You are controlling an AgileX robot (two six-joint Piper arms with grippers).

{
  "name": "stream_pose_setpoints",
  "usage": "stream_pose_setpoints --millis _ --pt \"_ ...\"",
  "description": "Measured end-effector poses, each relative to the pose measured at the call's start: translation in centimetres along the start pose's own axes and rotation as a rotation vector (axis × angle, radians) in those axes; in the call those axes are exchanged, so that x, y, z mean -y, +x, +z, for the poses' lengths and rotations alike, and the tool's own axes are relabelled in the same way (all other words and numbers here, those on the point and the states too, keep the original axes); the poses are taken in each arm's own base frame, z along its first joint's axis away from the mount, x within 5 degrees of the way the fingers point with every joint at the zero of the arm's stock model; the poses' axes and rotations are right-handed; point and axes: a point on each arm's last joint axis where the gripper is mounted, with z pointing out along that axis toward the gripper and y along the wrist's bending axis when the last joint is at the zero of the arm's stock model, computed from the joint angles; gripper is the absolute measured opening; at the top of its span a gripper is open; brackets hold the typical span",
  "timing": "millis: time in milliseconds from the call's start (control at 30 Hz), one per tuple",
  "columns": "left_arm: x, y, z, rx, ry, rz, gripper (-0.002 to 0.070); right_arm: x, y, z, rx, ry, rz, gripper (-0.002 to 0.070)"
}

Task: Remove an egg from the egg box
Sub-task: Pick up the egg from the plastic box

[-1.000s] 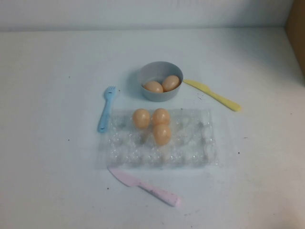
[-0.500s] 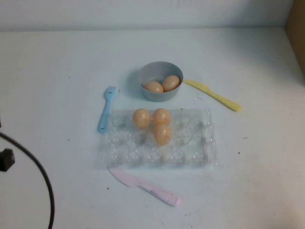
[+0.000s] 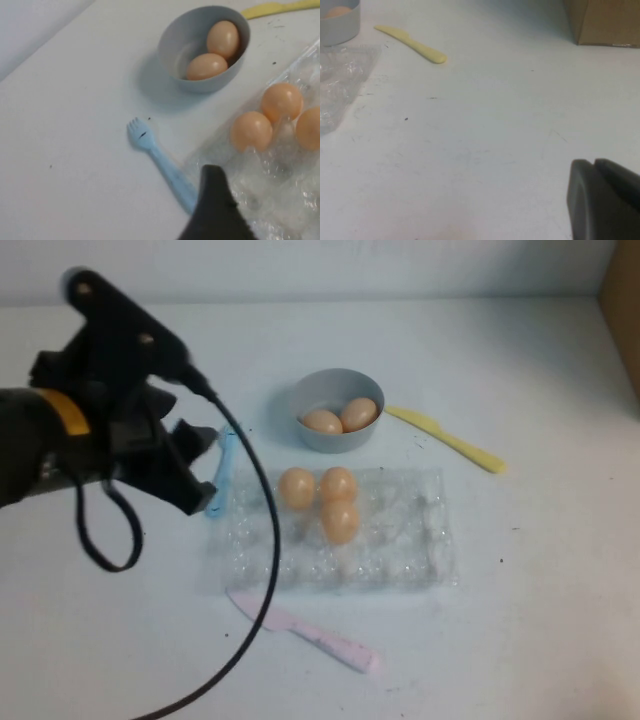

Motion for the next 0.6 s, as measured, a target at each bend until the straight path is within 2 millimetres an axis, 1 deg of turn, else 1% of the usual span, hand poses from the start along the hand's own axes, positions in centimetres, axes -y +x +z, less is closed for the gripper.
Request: stream_pose_setpoints --millis 33,100,133,200,267,433,500,600 --pt "0.4 -0.5 0.8 -0.005 0.014 0.045 0.0379 0.0 0.0 0.0 0.0 0.0 0.0 -0.0017" --pt "1.2 -1.4 2.2 -0.017 0.039 0.111 0.0506 0.0 0.0 0.0 0.0 0.0 0.0 -0.0017" --pt "1.6 -1.8 3.0 -0.027 0.052 0.136 0.0556 0.0 0.0 0.0 0.0 0.0 0.0 -0.0017" --pt "2.3 -2.5 4.2 -0.049 0.077 0.163 0.061 0.0 0.0 0.0 0.0 0.0 0.0 -0.0017" --pt "3.1 -3.0 5.7 -0.086 0.107 0.185 0.0632 0.0 0.0 0.0 0.0 0.0 0.0 -0.0017" --pt "4.9 -3.4 9.2 -0.211 0.191 0.228 0.0645 0.0 0.0 0.0 0.0 0.0 0.0 -0.0017" --pt "5.5 -3.4 10.4 -0.244 0.23 0.25 0.0641 0.0 0.0 0.0 0.0 0.0 0.0 -0.0017" --pt "6.6 -3.0 12.1 -0.279 0.296 0.306 0.0609 0.0 0.0 0.0 0.0 0.0 0.0 -0.0017"
